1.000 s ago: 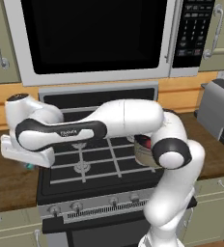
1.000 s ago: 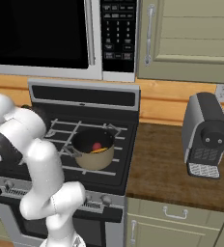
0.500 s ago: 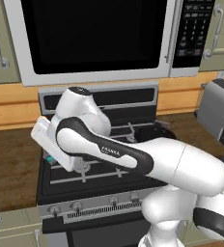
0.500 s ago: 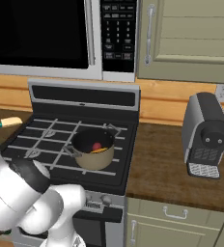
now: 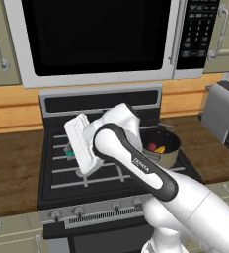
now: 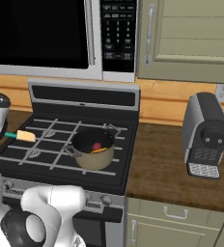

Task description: Put the corn and tomato in the pot. Retrieve the spatula and lightly stir the vegetables in the pot.

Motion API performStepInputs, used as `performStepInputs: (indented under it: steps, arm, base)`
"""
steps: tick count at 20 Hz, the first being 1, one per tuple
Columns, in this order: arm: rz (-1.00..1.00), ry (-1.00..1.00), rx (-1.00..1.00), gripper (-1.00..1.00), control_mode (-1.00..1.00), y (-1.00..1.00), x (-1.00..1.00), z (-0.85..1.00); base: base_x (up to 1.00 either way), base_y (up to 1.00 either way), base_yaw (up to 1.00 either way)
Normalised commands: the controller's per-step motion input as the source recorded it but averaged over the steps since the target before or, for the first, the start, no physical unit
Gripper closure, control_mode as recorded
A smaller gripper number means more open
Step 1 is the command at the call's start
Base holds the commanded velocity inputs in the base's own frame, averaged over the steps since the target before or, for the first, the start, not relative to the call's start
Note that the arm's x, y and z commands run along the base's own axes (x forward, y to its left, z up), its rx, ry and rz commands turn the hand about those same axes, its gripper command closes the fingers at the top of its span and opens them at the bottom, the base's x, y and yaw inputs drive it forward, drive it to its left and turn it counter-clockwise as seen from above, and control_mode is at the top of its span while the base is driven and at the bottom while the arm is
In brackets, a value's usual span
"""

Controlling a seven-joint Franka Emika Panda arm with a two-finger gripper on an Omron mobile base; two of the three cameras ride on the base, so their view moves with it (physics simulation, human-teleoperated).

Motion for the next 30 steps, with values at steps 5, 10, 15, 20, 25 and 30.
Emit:
performStepInputs:
  steps: [5, 10, 15, 20, 25, 30]
  arm:
    - [-0.12, 0.0, 0.02, 1.0, -1.0, -0.07, 0.23, 0.24]
    - [-0.13, 0.01, 0.18, 1.0, -1.0, -0.45, 0.38, 0.55]
    - [-0.1, 0.0, 0.36, 1.0, -1.0, -0.64, 0.49, 0.33]
    - [-0.1, 0.0, 0.5, 1.0, -1.0, -0.82, 0.51, 0.01]
    - [-0.08, 0.05, 0.24, 1.0, -1.0, -0.67, 0.29, 0.17]
    - [-0.01, 0.1, 0.0, 1.0, -1.0, -0.22, 0.13, 0.03]
  base:
    - [0.0, 0.0, 0.0]
    - [0.0, 0.0, 0.0]
    - [0.0, 0.0, 0.0]
    - [0.0, 0.0, 0.0]
    - [0.0, 0.0, 0.0]
    - [0.0, 0.0, 0.0]
